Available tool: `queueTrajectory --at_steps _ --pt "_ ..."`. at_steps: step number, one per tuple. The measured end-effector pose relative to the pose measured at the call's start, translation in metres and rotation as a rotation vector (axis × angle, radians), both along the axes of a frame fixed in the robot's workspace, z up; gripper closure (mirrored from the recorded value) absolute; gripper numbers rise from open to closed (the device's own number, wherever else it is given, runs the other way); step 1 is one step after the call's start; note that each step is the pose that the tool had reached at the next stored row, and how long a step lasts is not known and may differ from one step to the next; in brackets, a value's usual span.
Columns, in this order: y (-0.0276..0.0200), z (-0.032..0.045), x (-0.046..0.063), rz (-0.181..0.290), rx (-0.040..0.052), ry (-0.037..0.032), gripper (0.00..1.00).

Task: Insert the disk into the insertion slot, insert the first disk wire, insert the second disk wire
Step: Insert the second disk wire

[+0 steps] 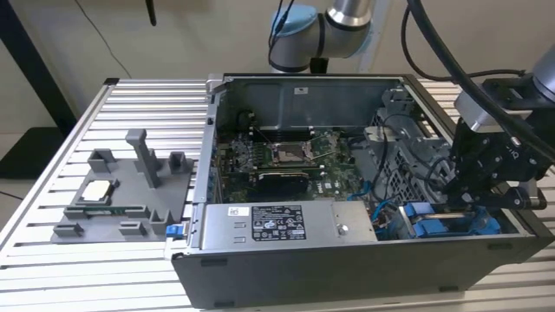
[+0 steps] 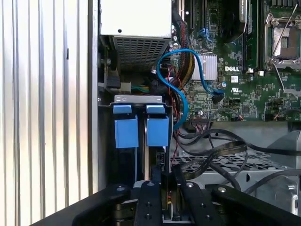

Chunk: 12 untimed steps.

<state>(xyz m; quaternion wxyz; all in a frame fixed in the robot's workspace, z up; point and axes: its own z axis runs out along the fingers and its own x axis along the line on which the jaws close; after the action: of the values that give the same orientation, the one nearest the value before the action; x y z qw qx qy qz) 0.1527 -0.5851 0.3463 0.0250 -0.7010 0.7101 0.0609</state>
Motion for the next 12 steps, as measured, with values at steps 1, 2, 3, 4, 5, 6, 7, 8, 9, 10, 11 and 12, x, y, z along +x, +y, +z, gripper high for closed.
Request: queueTrajectory --at_steps 1,2,3,4,5,6,7,8,9,10,11,12 --pt "0.0000 0.0000 0.000 0.000 -0.0004 0.0000 0.78" --pt "0.0000 0.0003 0.000 0.000 -0.0008 0.0000 0.78" --pt "0.0000 0.0016 0.000 0.000 -0.0012 0.0000 0.78" --pt "0.0000 0.0037 0.000 0.000 -0.0011 0.0002 0.76" --pt "0.0000 0.0069 0.000 0.000 -0.0011 0.0004 0.76" --pt "0.0000 0.0103 0.000 0.000 -0.0012 0.0005 0.76" --pt "0.0000 0.0128 0.000 0.000 -0.0017 0.0005 0.70" --pt "0.0000 0.0136 0.000 0.000 -0.0021 0.0006 0.70" --pt "0.0000 0.0138 0.000 0.000 -0.0023 0.0006 0.70" --pt "0.0000 0.0138 0.000 0.000 -0.0023 0.0005 0.70" --pt "0.0000 0.0138 0.000 0.000 -0.0024 0.0006 0.70" --pt "0.0000 0.0140 0.000 0.000 -0.0027 0.0005 0.70"
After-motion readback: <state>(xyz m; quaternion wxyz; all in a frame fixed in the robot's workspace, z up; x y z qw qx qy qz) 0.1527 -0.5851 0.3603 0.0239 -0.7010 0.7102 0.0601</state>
